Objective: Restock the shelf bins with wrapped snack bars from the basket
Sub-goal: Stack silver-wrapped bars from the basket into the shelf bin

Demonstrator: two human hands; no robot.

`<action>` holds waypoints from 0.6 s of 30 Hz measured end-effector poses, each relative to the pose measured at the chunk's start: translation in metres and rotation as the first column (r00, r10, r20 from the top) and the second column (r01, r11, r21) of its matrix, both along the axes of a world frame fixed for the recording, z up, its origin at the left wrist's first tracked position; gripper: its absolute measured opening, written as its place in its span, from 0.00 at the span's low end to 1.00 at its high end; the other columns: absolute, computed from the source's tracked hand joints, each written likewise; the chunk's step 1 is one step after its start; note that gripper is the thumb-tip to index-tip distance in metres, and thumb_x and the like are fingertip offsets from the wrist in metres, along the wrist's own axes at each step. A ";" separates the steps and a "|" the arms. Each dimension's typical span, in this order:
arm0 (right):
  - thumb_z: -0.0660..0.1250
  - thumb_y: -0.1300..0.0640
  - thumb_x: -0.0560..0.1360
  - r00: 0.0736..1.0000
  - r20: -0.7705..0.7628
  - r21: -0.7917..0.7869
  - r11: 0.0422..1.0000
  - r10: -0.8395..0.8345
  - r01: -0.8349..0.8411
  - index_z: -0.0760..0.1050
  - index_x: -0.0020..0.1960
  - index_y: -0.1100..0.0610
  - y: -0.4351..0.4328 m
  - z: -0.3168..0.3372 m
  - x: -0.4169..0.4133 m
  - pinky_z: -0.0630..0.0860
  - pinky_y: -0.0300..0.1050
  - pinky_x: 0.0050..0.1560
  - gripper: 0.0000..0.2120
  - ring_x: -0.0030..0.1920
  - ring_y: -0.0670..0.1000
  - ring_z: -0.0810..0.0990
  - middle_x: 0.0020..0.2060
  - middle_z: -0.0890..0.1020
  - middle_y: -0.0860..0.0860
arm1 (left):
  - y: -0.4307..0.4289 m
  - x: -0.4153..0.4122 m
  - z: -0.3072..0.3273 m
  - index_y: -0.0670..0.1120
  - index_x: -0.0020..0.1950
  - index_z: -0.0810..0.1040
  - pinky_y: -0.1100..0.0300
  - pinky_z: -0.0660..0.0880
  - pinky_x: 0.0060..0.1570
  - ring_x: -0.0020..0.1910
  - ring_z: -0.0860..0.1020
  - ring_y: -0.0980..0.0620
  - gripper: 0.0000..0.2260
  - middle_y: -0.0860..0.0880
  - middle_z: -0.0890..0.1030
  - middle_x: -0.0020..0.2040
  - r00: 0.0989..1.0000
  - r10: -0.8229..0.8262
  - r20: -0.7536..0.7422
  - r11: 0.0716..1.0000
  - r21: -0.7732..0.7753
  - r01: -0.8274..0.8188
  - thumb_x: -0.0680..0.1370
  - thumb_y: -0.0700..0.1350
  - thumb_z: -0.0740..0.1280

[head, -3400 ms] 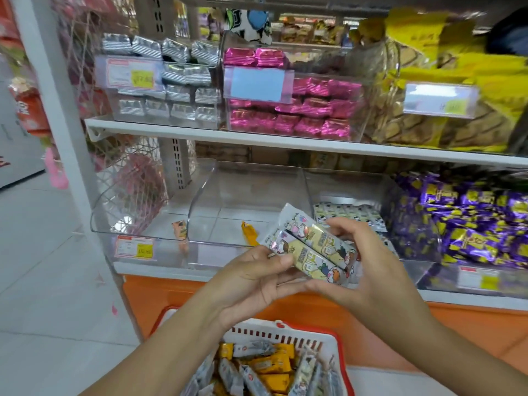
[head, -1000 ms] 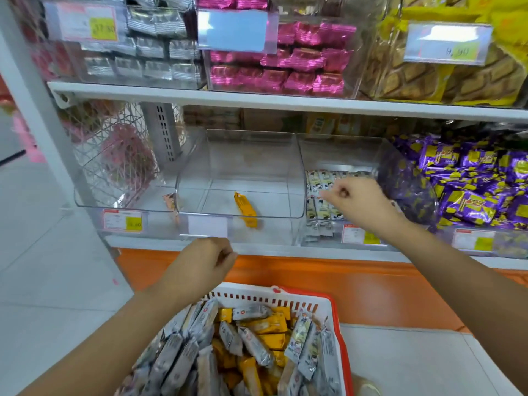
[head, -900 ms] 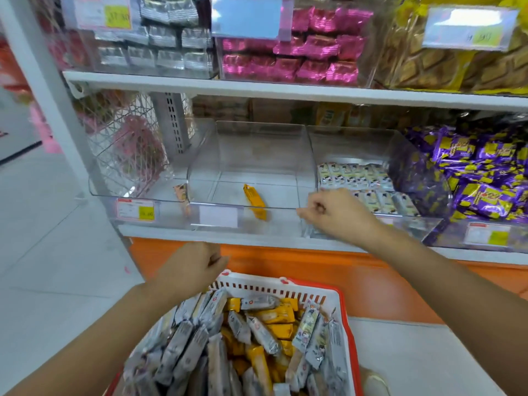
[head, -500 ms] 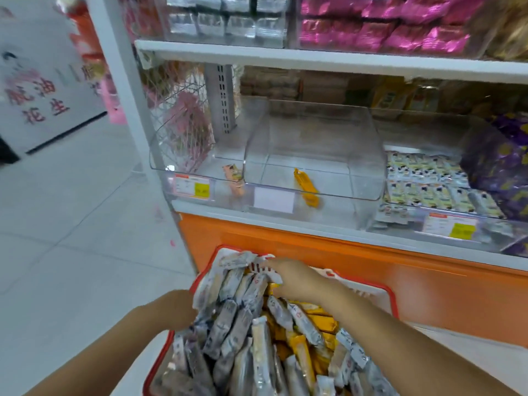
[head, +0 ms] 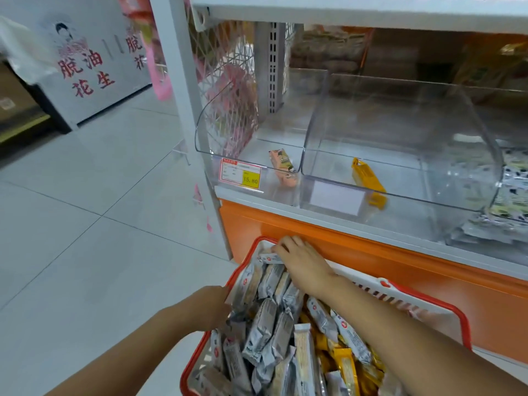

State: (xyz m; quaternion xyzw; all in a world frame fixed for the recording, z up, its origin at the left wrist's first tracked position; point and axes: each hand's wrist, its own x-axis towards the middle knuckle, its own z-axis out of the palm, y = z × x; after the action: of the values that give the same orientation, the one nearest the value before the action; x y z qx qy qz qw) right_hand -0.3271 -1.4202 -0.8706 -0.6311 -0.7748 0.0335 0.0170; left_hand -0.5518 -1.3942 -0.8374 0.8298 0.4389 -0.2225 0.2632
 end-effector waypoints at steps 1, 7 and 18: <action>0.63 0.72 0.69 0.998 0.051 -0.027 0.999 0.019 -0.018 0.64 0.71 0.57 0.003 0.001 0.000 0.64 0.49 0.62 0.33 0.65 0.55 0.65 0.65 0.67 0.54 | 0.001 -0.001 0.000 0.40 0.60 0.75 0.68 0.67 0.39 0.44 0.72 0.53 0.14 0.49 0.74 0.47 1.000 0.015 0.006 1.000 0.001 -0.015 0.81 0.46 0.56; 0.66 0.61 0.75 0.956 -0.280 -0.070 0.995 -0.094 0.077 0.74 0.64 0.54 0.018 0.008 0.012 0.70 0.43 0.56 0.17 0.59 0.52 0.73 0.58 0.75 0.50 | 0.002 -0.004 0.004 0.42 0.62 0.74 0.59 0.74 0.51 0.51 0.78 0.49 0.14 0.46 0.79 0.54 0.997 0.067 0.024 0.997 -0.032 -0.066 0.81 0.45 0.55; 0.71 0.50 0.73 0.786 -0.389 -0.483 0.833 -0.480 0.270 0.58 0.75 0.53 0.000 0.010 -0.042 0.72 0.47 0.62 0.36 0.65 0.53 0.72 0.68 0.70 0.52 | 0.004 -0.010 -0.001 0.42 0.59 0.76 0.55 0.77 0.49 0.48 0.80 0.48 0.15 0.45 0.80 0.51 0.994 0.106 0.040 0.992 -0.076 -0.103 0.78 0.47 0.57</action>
State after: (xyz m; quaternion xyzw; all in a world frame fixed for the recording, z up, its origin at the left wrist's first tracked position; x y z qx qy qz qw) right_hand -0.3687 -1.4206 -0.8603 -0.7346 -0.5752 0.3480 0.0914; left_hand -0.5619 -1.3898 -0.8382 0.8000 0.4674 -0.2062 0.3147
